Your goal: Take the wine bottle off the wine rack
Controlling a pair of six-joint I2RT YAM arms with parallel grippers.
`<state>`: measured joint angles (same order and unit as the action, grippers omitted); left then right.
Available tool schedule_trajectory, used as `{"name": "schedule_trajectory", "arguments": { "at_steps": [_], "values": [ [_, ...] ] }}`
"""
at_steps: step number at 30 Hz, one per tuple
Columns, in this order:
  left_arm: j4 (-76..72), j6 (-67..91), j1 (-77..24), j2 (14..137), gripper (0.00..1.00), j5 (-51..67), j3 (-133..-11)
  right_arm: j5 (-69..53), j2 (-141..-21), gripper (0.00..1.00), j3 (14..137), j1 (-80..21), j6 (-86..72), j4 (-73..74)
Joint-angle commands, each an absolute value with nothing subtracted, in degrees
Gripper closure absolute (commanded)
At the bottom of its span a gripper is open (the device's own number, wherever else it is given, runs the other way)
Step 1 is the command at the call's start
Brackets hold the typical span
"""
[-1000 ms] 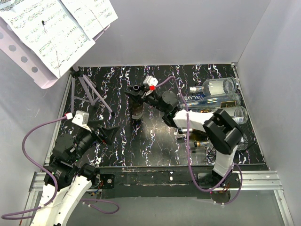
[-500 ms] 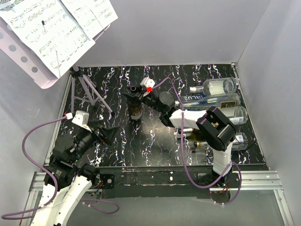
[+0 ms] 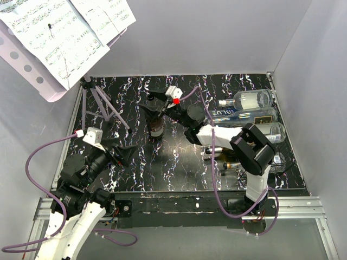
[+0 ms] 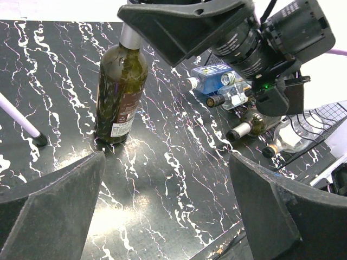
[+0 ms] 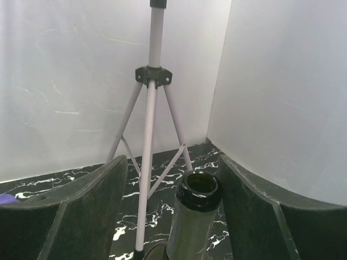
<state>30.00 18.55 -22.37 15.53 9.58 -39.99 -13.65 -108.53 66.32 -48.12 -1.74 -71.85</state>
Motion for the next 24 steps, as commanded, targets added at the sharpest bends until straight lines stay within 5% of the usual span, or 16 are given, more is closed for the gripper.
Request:
{"name": "schedule_trajectory", "arguments": {
  "at_steps": [1,9,15,24],
  "values": [
    [29.6,17.8,-22.6,15.8,0.02,9.3,-39.8,-14.1,-101.7,0.25,64.8,-48.3,-2.1,-74.2],
    [29.7,17.8,-22.6,15.6,0.02,9.2,-39.8,-11.7,-84.0,0.28,52.4,-48.3,-6.1,-62.8],
    [29.4,17.9,-22.6,15.1,0.02,9.6,-39.6,-11.9,-65.0,0.29,47.9,-48.3,3.5,-32.4],
    [29.1,17.8,-22.6,16.1,0.02,10.5,-39.6,-2.3,-51.0,0.25,58.9,-48.0,30.7,17.2]
  ]
}}
